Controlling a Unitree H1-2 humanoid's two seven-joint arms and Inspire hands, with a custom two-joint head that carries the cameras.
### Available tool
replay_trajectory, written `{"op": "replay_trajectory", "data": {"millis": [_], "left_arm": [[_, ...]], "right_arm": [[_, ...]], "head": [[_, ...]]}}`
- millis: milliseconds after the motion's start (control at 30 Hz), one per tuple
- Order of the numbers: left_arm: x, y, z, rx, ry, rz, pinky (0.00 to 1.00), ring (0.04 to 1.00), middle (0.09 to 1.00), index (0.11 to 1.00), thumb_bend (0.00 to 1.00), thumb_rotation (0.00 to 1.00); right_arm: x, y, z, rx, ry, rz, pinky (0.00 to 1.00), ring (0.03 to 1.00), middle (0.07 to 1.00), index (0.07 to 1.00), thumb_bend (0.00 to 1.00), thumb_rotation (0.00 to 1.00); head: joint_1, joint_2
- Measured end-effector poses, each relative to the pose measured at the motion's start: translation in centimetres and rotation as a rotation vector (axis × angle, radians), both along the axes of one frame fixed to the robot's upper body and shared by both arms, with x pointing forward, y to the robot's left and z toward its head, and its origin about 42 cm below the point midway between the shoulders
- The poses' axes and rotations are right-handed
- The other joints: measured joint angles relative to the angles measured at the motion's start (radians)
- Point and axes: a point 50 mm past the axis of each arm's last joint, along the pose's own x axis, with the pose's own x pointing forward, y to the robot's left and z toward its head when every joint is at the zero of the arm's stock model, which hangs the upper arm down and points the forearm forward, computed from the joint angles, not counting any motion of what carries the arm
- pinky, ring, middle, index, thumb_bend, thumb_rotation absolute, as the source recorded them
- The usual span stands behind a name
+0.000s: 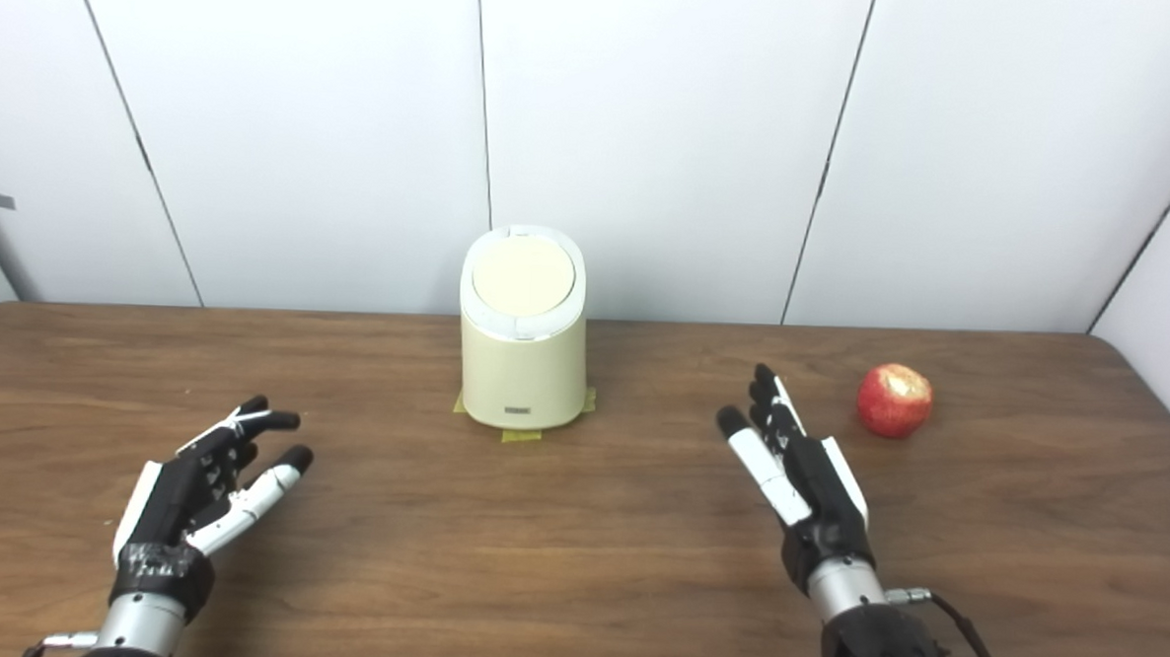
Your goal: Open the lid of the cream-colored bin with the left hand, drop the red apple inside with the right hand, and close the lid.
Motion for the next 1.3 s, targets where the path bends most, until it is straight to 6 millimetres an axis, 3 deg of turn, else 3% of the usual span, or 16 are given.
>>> {"op": "replay_trajectory", "data": {"millis": [33,367,600,733,1033,1300], "left_arm": [[0.0,0.03,0.02,-0.003,0.0,-0.008,1.0,0.997,1.0,1.0,0.8,0.68],[-0.01,-0.12,0.11,-0.084,-0.018,-0.077,1.0,1.0,1.0,1.0,0.78,0.83],[-0.02,0.04,0.11,-0.107,-0.02,-0.076,1.0,1.0,1.0,1.0,0.78,0.92],[-0.01,0.02,0.08,-0.107,-0.019,-0.078,1.0,1.0,1.0,1.0,0.75,0.95],[-0.04,0.21,0.06,-0.126,-0.022,-0.076,1.0,1.0,1.0,1.0,0.66,0.91],[-0.01,0.2,0.8,-0.077,-0.001,-0.038,1.0,1.0,1.0,1.0,0.73,0.65]], "right_arm": [[0.0,0.0,-0.01,0.001,0.001,0.0,0.97,1.0,1.0,1.0,0.97,0.74],[0.16,-0.06,-0.62,0.003,0.006,-0.002,0.98,1.0,1.0,1.0,0.91,0.79],[0.14,0.12,-0.58,0.035,-0.002,-0.016,0.98,1.0,1.0,1.0,0.83,0.98],[0.14,0.21,-0.59,0.049,-0.001,-0.017,0.99,1.0,1.0,1.0,0.79,1.0],[0.11,0.34,-0.55,0.056,-0.003,-0.021,1.0,1.0,1.0,1.0,0.8,0.96],[-0.25,0.63,-0.9,0.062,0.007,-0.03,0.99,1.0,1.0,1.0,0.82,0.95]], "head": [[0.0,0.0],[0.0,-0.002],[0.0,-0.002],[0.0,0.0],[-0.011,-0.006],[-0.006,-0.028]]}}
